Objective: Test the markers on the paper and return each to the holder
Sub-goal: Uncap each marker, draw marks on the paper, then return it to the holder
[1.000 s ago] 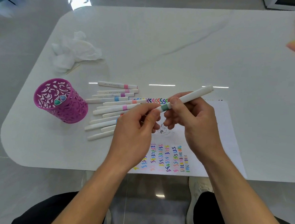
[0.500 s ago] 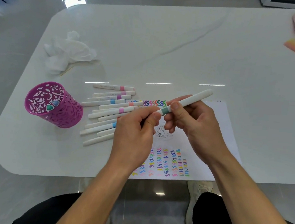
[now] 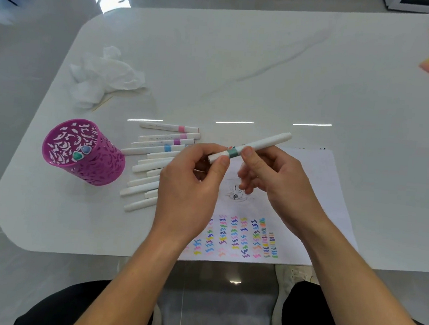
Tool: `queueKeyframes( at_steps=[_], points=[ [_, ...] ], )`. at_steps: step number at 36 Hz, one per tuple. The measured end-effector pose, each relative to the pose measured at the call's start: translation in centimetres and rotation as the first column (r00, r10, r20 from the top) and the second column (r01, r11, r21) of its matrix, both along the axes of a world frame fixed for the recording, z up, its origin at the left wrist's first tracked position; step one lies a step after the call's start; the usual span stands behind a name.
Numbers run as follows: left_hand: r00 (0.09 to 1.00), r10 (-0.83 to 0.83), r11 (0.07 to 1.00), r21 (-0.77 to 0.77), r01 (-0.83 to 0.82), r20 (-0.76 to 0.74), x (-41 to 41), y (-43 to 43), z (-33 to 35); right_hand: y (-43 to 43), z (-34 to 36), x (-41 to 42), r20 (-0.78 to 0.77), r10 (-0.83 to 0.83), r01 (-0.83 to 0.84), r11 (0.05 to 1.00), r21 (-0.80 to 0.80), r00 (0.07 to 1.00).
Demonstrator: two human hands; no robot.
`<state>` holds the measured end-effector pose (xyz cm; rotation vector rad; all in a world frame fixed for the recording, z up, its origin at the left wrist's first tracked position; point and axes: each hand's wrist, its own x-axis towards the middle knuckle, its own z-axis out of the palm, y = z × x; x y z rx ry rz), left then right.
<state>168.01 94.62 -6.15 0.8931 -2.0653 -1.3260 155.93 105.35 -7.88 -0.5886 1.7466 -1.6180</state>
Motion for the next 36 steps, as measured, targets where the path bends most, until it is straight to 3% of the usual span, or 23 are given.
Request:
queueKeyframes(
  at_steps=[8, 15, 28, 36],
  points=[
    [0.978, 0.141, 0.990, -0.001, -0.143, -0.157, 0.7, -1.6, 0.9, 0.1, -0.9, -0.2, -0.049, -0.102, 0.110, 0.976, 0.187, 0.994],
    [0.954, 0.224, 0.919, -0.282, -0.274, -0.199, 1.8, -2.7, 2.0, 0.6, -2.7, -0.4, -0.298, -0.061, 0.173, 0.914, 0.366, 0.953],
    [0.916, 0.282, 0.657, -0.638, -0.402, -0.286, 5.2, -6.5, 2.7, 0.3, -2.3, -0.1, -0.429, -0.033, 0.214, 0.899, 0.381, 0.903],
    [0.907, 0.341, 0.631, -0.655, -0.415, -0.246, 6.2, -7.3, 2.7, 0.1, -2.4, -0.2, -0.415, -0.039, 0.209, 0.904, 0.372, 0.909]
  ],
)
